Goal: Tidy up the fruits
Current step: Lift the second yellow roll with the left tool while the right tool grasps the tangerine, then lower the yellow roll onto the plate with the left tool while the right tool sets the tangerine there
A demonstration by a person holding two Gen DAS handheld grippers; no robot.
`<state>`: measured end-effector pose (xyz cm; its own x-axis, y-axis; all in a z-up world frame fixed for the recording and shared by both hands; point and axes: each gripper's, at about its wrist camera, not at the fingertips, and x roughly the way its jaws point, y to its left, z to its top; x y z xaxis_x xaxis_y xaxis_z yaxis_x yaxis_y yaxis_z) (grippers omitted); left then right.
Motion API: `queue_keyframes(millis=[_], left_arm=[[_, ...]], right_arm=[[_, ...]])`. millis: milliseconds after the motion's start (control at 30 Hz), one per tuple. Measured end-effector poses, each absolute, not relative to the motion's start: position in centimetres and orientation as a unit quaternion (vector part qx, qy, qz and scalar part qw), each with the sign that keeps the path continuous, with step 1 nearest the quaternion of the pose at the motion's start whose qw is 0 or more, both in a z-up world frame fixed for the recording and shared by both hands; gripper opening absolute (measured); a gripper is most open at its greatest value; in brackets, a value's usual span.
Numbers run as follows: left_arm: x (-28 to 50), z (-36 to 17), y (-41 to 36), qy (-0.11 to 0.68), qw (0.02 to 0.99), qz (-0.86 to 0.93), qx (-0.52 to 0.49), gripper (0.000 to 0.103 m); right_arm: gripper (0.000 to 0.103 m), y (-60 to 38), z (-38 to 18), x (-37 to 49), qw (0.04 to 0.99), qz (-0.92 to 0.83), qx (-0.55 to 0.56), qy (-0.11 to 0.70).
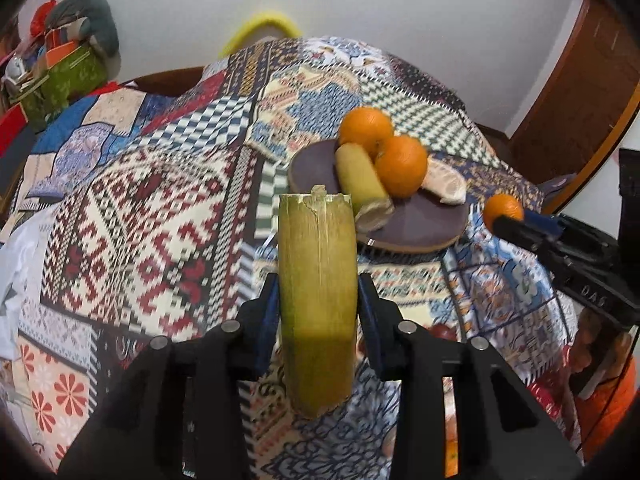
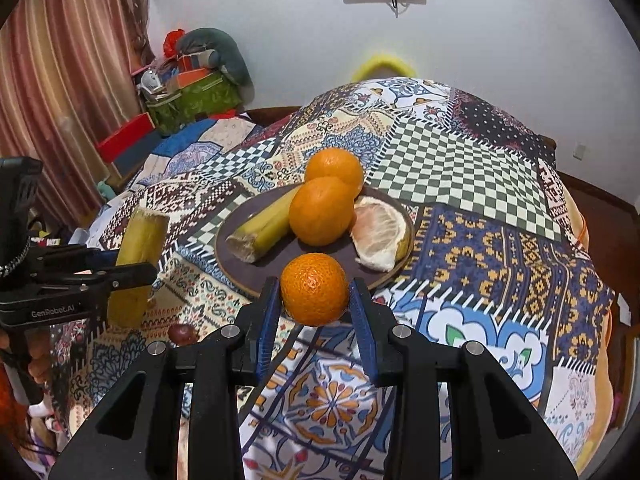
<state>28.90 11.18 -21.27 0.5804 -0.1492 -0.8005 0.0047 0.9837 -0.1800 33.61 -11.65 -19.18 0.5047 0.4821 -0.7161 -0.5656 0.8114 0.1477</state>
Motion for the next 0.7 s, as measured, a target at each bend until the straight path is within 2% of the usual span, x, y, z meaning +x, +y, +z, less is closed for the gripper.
queue_keyframes(millis=[267,700], left_arm=[[31.7,-20.5,10.4,0.445,0.891,-0.047,-0.081,0.037],[37.2,-22.1,10.0,0.459,0.882,-0.046,-0.093,0.037]], right_arm=[[0.032,-11.5,-19.2,35.1,0.868,0.304,-0.058,0.389],[0.032,-10.3,-20.5,37.3,0.864,0.302,-0.08,0.395]])
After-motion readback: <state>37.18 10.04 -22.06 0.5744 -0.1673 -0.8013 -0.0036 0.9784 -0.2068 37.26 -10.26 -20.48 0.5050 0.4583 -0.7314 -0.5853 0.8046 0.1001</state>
